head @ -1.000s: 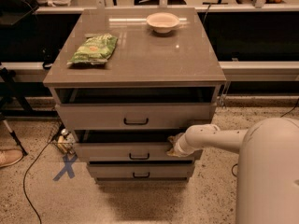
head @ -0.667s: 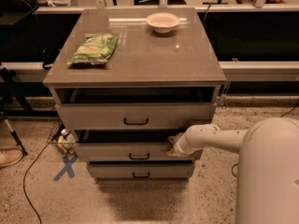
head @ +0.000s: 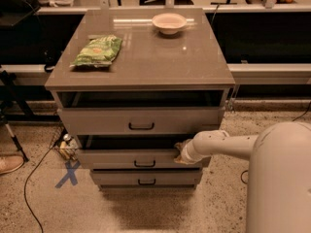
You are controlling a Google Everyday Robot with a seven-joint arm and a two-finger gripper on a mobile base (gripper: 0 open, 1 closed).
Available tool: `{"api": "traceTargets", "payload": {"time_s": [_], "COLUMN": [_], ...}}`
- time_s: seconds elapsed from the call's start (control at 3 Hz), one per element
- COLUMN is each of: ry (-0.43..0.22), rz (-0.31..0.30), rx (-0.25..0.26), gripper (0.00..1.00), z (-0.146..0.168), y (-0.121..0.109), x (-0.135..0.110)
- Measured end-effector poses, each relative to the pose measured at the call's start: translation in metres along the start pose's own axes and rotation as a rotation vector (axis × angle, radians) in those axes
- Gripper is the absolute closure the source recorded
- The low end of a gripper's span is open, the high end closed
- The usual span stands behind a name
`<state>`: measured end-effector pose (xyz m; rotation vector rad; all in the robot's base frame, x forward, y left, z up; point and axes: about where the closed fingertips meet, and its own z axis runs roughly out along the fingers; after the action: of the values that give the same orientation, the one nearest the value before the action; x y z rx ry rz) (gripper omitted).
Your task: Open middle drawer
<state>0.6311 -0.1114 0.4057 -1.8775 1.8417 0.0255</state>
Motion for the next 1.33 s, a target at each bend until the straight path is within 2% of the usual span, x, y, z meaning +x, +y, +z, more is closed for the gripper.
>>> {"api": "traceTargets", "payload": {"time_s": [0.33,1.33], "ry": [0.0,-0.001], "rz": [0.0,0.0], "rx": [-0.001,-0.003], "gripper": [0.81,0.11], "z": [0.0004,0.0014], "y": [0.0004,0.0014], "x": [-0.0002,-0.0006]}}
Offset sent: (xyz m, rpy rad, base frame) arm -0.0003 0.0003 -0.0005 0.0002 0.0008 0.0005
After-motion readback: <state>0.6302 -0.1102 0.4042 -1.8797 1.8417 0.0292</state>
